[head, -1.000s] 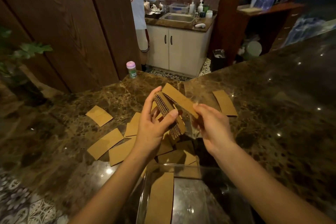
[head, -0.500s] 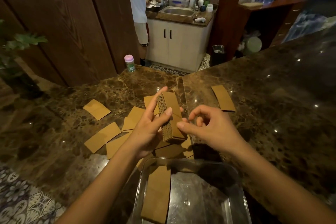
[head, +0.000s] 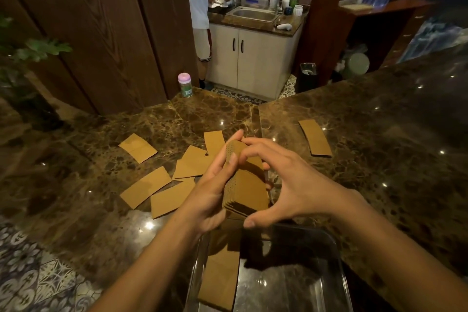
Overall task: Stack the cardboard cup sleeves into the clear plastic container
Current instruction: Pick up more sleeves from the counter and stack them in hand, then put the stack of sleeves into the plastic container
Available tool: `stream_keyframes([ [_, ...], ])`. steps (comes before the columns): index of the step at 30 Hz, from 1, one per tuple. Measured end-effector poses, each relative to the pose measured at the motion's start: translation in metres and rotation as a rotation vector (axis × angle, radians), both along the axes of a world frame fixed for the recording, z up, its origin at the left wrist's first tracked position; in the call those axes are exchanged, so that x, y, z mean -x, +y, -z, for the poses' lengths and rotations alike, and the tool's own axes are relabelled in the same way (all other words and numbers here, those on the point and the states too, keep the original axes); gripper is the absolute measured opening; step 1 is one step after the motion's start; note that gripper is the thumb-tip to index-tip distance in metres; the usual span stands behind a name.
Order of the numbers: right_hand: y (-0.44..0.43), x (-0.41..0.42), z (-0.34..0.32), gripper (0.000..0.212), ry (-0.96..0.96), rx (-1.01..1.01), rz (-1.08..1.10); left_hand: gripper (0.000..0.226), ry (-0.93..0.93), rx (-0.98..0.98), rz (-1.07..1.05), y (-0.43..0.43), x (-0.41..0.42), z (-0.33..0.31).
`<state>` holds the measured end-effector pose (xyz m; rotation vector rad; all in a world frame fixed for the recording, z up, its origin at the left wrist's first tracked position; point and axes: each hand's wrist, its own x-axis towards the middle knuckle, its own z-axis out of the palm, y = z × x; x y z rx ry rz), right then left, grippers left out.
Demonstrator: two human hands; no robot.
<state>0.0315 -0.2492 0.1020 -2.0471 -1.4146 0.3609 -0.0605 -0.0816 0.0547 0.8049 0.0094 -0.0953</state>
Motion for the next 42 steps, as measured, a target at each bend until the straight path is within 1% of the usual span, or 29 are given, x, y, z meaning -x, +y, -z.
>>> stream_keyframes([
  [2, 0.001, 0.003, 0.000, 0.075, -0.032, 0.004, 0.019, 0.091, 0.028, 0.045, -0.025, -0.003, 0.001, -0.001],
  [4, 0.002, 0.007, 0.000, 0.072, -0.072, -0.001, 0.052, 0.093, 0.050, 0.082, -0.026, -0.007, 0.001, 0.000],
  [6, 0.001, 0.009, -0.002, 0.073, -0.075, -0.004, 0.056, 0.091, 0.059, 0.112, 0.001, -0.008, 0.001, 0.000],
  [9, -0.001, 0.011, -0.007, 0.075, -0.008, 0.020, 0.023, 0.093, 0.070, 0.129, 0.016, -0.008, 0.000, 0.000],
  [13, -0.001, 0.015, -0.006, 0.078, -0.053, -0.018, 0.038, 0.097, 0.124, 0.179, 0.006, -0.012, 0.000, -0.006],
  [16, -0.001, 0.017, -0.008, 0.079, -0.003, -0.014, 0.029, 0.094, 0.136, 0.168, -0.013, -0.013, 0.000, -0.008],
  [18, -0.002, 0.017, -0.008, 0.080, -0.047, -0.014, 0.049, 0.095, 0.140, 0.187, 0.015, -0.013, 0.000, -0.009],
  [20, -0.003, 0.020, -0.009, 0.080, -0.044, -0.024, 0.063, 0.096, 0.157, 0.212, 0.067, -0.015, 0.002, -0.010],
  [22, -0.004, 0.022, -0.010, 0.079, -0.031, -0.027, 0.079, 0.086, 0.176, 0.220, 0.094, -0.016, 0.006, -0.010],
  [24, -0.006, 0.024, -0.008, 0.079, -0.041, -0.034, 0.099, 0.072, 0.207, 0.155, 0.097, -0.018, 0.010, -0.017],
  [26, -0.013, 0.027, -0.007, 0.079, -0.009, -0.040, 0.127, 0.067, 0.242, -0.031, 0.034, -0.018, 0.016, -0.024],
  [27, -0.018, 0.029, -0.006, 0.079, 0.055, -0.042, 0.143, 0.066, 0.257, -0.143, -0.024, -0.016, 0.020, -0.026],
  [29, -0.033, 0.035, -0.004, 0.080, 0.248, -0.089, 0.143, 0.057, 0.247, -0.365, -0.126, -0.011, 0.033, -0.031],
  [30, -0.042, 0.038, -0.001, 0.078, 0.363, -0.118, 0.122, 0.050, 0.203, -0.524, -0.165, -0.006, 0.042, -0.030],
  [31, -0.052, 0.042, 0.003, 0.076, 0.481, -0.129, 0.100, 0.043, 0.127, -0.747, -0.194, 0.001, 0.053, -0.026],
  [32, -0.061, 0.047, 0.010, 0.075, 0.604, -0.114, 0.087, 0.040, 0.036, -1.004, -0.188, 0.007, 0.066, -0.021],
  [33, -0.070, 0.051, 0.016, 0.075, 0.679, -0.066, 0.081, 0.039, -0.051, -1.261, -0.140, 0.013, 0.077, -0.015],
  [34, -0.076, 0.056, 0.024, 0.077, 0.676, 0.008, 0.089, 0.039, -0.120, -1.491, -0.050, 0.016, 0.088, -0.011],
  [35, -0.080, 0.059, 0.032, 0.081, 0.616, 0.108, 0.098, 0.040, -0.171, -1.659, 0.062, 0.016, 0.095, -0.009],
  [37, -0.080, 0.069, 0.045, 0.083, 0.472, 0.323, 0.135, 0.046, -0.223, -1.886, 0.287, 0.008, 0.105, -0.005],
  [38, -0.077, 0.074, 0.050, 0.080, 0.402, 0.415, 0.127, 0.051, -0.240, -1.979, 0.389, 0.003, 0.106, -0.002],
  [40, -0.067, 0.085, 0.058, 0.074, 0.205, 0.530, 0.052, 0.059, -0.235, -2.121, 0.540, -0.004, 0.105, 0.006],
  [42, -0.057, 0.093, 0.070, 0.080, 0.034, 0.582, -0.016, 0.064, -0.191, -2.184, 0.591, -0.008, 0.105, 0.016],
])
